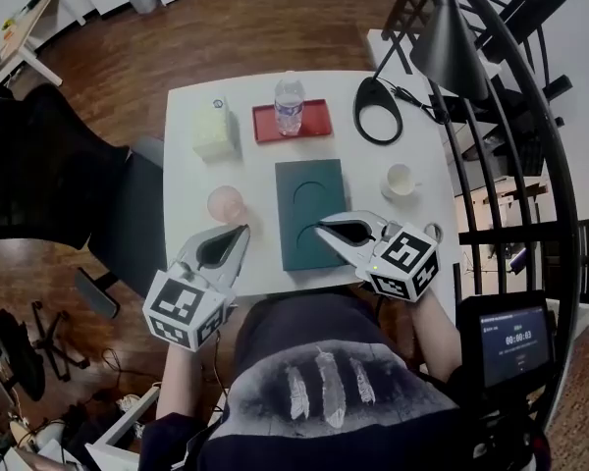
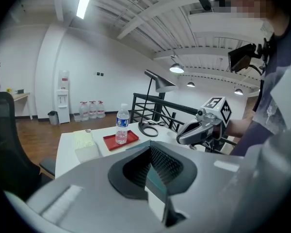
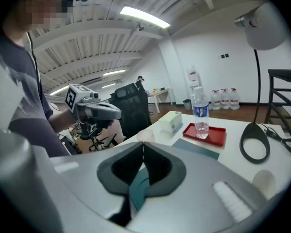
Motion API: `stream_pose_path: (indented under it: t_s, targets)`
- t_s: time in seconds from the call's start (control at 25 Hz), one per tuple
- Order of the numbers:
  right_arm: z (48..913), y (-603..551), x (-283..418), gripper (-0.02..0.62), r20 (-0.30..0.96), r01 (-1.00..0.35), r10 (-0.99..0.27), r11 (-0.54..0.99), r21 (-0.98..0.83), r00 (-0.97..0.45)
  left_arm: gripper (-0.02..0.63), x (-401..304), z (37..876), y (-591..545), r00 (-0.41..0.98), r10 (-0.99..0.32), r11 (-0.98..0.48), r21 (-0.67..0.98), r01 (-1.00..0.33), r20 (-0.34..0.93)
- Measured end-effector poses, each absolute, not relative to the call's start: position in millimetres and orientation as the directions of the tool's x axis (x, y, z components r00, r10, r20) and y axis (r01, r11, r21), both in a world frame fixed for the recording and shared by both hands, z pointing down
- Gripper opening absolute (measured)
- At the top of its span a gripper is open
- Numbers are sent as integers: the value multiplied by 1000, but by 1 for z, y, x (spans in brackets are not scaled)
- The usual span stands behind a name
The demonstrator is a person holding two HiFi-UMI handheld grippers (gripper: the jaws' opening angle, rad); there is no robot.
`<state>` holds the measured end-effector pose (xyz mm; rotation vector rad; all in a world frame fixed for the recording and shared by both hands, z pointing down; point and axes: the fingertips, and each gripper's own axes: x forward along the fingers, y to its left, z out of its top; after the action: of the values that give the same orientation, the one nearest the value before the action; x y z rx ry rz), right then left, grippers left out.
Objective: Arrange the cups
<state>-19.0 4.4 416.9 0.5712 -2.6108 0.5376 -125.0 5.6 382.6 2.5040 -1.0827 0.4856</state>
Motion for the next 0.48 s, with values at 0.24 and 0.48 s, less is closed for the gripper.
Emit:
stream_pose_path:
  t_s: [0.24,0.48]
  targets:
    - [412,-13,18,3,481,-443,-287,861,-250,-828,15,-100,379,6,617,-641,-601,201,-773,456]
    - [413,-30,47,3,489,-418,-283,889,-190,-825,15,-88,378,4,598,-657,-581,198,-790,458]
